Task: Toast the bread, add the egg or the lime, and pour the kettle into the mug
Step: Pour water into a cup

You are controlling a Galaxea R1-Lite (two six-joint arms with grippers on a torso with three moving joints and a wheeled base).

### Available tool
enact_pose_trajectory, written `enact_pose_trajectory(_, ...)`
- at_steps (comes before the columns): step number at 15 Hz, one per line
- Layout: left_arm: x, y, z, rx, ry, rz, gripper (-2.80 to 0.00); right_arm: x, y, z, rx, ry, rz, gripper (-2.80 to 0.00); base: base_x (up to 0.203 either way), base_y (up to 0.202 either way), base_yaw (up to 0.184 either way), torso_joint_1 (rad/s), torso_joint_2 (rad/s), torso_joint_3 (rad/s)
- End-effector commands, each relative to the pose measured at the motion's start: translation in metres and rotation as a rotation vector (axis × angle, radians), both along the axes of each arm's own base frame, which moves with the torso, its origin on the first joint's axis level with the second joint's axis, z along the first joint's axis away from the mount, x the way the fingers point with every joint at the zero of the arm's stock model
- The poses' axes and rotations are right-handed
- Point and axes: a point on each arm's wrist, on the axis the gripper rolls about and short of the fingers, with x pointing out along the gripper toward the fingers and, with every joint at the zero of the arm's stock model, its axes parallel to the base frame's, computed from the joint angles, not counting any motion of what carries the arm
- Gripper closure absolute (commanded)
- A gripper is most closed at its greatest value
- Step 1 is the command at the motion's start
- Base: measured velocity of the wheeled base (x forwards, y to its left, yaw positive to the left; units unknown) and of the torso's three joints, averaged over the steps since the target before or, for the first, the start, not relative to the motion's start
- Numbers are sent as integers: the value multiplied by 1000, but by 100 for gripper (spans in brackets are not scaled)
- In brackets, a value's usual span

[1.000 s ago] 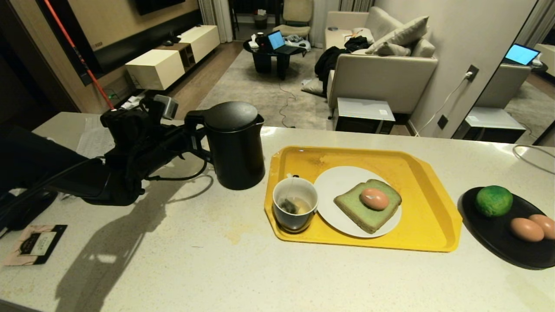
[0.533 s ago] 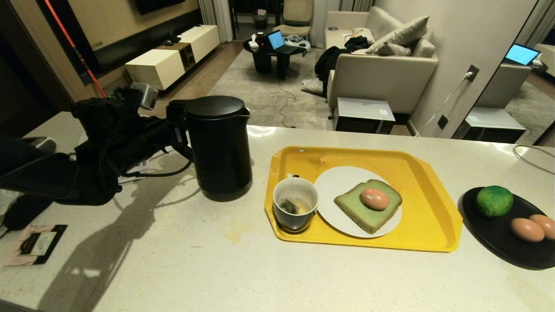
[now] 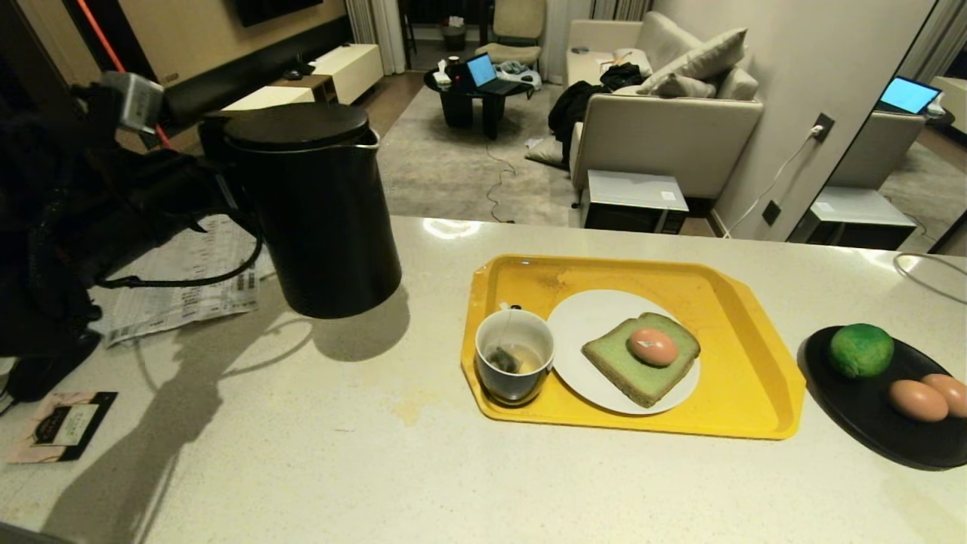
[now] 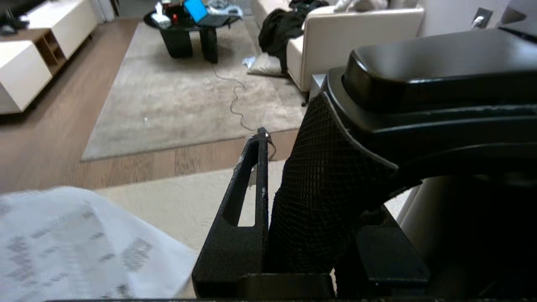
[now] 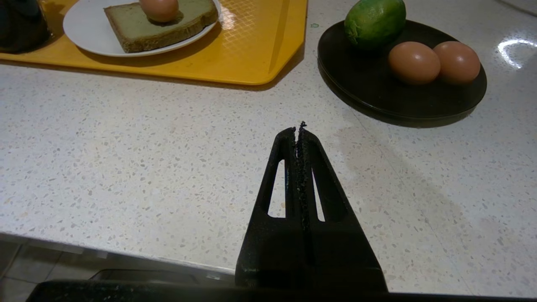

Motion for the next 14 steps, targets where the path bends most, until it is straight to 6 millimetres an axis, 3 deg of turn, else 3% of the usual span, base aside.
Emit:
enact_pose_trajectory(1,-29,5,34,10,-58,-5,0,0,0,-1,1,3,-1,0,0,0,0,0,0,0)
enact_pose_trajectory(4,-50,2,65,17,-19,-9,0,0,0,-1,0,3,-1,0,0,0,0,0,0,0)
enact_pose_trajectory(7,-61,-16,85,74,-27,-41,0,0,0,-1,0,4,-1,0,0,0,0,0,0,0)
enact_pose_trajectory(14,-68,-60,103,188,-29,-126,0,0,0,-1,0,3,-1,0,0,0,0,0,0,0)
